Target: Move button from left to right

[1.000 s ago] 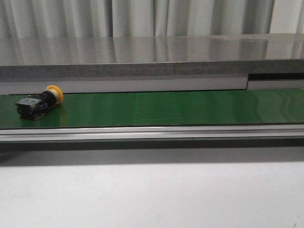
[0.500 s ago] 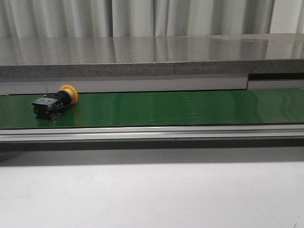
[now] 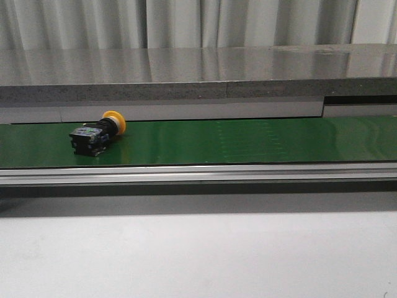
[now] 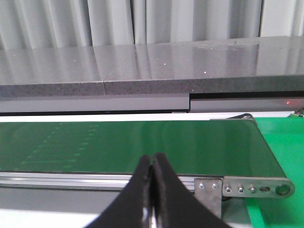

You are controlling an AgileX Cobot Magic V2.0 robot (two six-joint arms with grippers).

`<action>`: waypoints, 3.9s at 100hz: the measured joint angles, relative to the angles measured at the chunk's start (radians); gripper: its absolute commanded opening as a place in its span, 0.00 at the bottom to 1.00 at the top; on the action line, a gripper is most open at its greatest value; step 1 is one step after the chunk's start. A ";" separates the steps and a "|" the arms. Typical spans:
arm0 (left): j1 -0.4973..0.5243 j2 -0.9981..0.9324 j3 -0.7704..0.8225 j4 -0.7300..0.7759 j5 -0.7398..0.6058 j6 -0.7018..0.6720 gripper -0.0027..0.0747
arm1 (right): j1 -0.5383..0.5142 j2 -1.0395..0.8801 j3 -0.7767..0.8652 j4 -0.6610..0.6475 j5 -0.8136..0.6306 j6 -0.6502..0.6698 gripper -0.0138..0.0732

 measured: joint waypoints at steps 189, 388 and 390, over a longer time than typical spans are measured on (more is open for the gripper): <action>0.000 -0.002 0.000 0.002 0.000 0.000 0.01 | 0.000 0.901 -0.720 0.043 0.554 0.000 0.90; 0.000 -0.002 0.000 0.002 0.002 0.000 0.01 | 0.212 1.769 -1.212 0.130 0.523 0.008 0.39; 0.000 -0.002 0.000 0.002 0.002 0.000 0.01 | 0.212 1.771 -1.218 0.130 0.531 0.010 0.37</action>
